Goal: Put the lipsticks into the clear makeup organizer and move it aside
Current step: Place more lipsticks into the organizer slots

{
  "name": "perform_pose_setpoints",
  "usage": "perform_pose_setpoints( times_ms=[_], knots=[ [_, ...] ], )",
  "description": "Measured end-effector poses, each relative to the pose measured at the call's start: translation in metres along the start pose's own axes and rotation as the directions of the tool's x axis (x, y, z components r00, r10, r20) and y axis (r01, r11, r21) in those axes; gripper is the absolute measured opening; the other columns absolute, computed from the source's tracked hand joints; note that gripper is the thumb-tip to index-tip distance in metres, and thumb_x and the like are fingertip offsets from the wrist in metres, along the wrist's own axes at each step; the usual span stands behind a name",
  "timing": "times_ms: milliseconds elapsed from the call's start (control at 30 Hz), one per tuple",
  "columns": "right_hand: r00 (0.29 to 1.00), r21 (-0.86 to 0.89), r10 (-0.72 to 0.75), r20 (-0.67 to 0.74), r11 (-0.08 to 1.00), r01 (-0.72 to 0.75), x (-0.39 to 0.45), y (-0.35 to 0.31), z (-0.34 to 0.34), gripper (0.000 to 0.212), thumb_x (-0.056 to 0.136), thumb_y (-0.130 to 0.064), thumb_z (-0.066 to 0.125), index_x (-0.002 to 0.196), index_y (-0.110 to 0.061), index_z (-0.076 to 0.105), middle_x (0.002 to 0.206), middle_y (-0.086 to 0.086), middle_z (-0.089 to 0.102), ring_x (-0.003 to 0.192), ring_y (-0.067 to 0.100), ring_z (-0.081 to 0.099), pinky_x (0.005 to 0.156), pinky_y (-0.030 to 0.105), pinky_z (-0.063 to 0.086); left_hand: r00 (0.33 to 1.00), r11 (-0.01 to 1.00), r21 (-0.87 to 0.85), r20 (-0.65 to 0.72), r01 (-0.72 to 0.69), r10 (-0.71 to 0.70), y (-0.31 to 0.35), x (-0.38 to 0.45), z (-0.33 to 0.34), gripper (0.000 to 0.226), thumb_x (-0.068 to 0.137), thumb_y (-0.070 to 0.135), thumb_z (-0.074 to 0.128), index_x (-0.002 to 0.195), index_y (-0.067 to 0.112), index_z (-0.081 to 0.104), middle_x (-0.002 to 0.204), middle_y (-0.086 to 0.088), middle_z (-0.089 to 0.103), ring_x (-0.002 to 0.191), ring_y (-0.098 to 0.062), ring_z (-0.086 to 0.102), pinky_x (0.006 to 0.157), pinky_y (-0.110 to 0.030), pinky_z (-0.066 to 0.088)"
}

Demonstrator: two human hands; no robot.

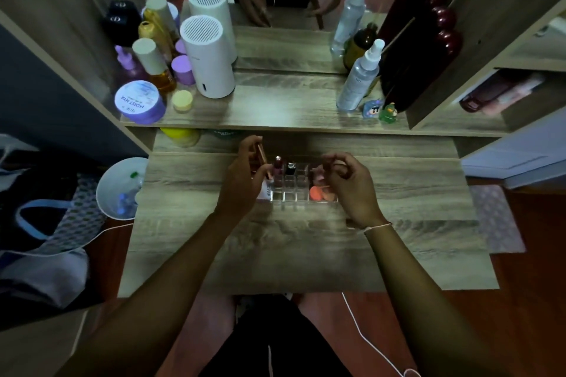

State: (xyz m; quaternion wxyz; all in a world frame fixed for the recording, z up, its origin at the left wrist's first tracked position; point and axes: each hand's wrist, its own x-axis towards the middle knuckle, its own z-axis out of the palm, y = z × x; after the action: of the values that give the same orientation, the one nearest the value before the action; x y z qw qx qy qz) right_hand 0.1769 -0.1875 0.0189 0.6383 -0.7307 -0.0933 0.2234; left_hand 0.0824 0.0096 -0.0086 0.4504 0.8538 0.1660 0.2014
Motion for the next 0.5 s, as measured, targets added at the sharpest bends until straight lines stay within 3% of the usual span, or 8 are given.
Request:
perform_pose_setpoints(
  times_ms=[67, 133, 233, 367, 433, 500],
  knots=[
    [1.000, 0.070, 0.008, -0.012, 0.998, -0.008, 0.007, 0.001, 0.000, 0.023, 0.091, 0.006, 0.054, 0.107, -0.007, 0.064, 0.086, 0.009, 0.071, 0.072, 0.013, 0.069, 0.059, 0.022, 0.054, 1.000, 1.000, 0.006, -0.014, 0.010, -0.010, -0.001, 0.000, 0.001, 0.061, 0.083, 0.007, 0.068, 0.135, 0.010, 0.035, 0.105, -0.018, 0.065, 0.084, -0.014, 0.064, 0.065, -0.008, 0.050],
    [0.999, 0.071, -0.014, -0.047, 0.997, 0.017, 0.013, 0.003, 0.001, 0.016, 0.093, -0.006, 0.060, 0.107, -0.010, 0.066, 0.074, -0.001, 0.072, 0.064, 0.007, 0.069, 0.054, 0.015, 0.052, 0.999, 0.999, 0.006, -0.025, 0.032, -0.032, -0.001, -0.001, 0.002, 0.065, 0.082, 0.009, 0.070, 0.133, 0.019, 0.032, 0.106, -0.018, 0.065, 0.083, -0.015, 0.064, 0.062, -0.007, 0.048],
    [0.995, -0.005, -0.063, -0.077, 0.998, 0.062, 0.019, 0.007, 0.000, 0.014, 0.093, -0.017, 0.061, 0.105, -0.021, 0.067, 0.072, -0.002, 0.070, 0.063, 0.006, 0.068, 0.054, 0.015, 0.052, 0.998, 0.998, 0.021, -0.034, 0.059, -0.058, -0.002, -0.005, 0.004, 0.067, 0.079, 0.011, 0.073, 0.127, 0.031, 0.030, 0.107, -0.018, 0.065, 0.082, -0.013, 0.063, 0.064, -0.015, 0.050],
    [0.991, -0.117, -0.110, -0.080, 0.988, 0.100, 0.023, 0.011, 0.001, 0.020, 0.094, -0.022, 0.061, 0.112, -0.019, 0.067, 0.080, -0.003, 0.068, 0.063, 0.004, 0.064, 0.057, 0.015, 0.050, 0.998, 0.998, 0.024, -0.035, 0.056, -0.055, -0.003, -0.009, 0.009, 0.068, 0.080, 0.013, 0.073, 0.129, 0.028, 0.029, 0.105, -0.006, 0.066, 0.085, -0.013, 0.066, 0.068, -0.020, 0.053],
    [0.987, -0.174, -0.134, -0.088, 0.978, 0.117, 0.025, 0.010, 0.000, 0.023, 0.093, -0.025, 0.061, 0.114, -0.019, 0.067, 0.089, -0.009, 0.070, 0.079, -0.002, 0.066, 0.071, 0.012, 0.051, 0.998, 0.998, -0.004, -0.017, 0.063, -0.063, -0.003, -0.008, 0.013, 0.071, 0.079, 0.011, 0.074, 0.133, 0.028, 0.029, 0.109, 0.005, 0.063, 0.092, -0.002, 0.062, 0.073, -0.007, 0.047],
    [0.986, -0.222, -0.134, -0.098, 0.969, 0.109, 0.027, 0.007, -0.001, 0.024, 0.093, -0.029, 0.061, 0.114, -0.020, 0.068, 0.097, -0.007, 0.072, 0.093, 0.004, 0.067, 0.080, 0.016, 0.051, 0.997, 0.996, -0.042, 0.012, 0.073, -0.072, -0.006, -0.005, 0.018, 0.065, 0.079, 0.010, 0.073, 0.131, 0.025, 0.037, 0.111, 0.010, 0.062, 0.096, 0.005, 0.060, 0.075, -0.001, 0.044]
  ],
)
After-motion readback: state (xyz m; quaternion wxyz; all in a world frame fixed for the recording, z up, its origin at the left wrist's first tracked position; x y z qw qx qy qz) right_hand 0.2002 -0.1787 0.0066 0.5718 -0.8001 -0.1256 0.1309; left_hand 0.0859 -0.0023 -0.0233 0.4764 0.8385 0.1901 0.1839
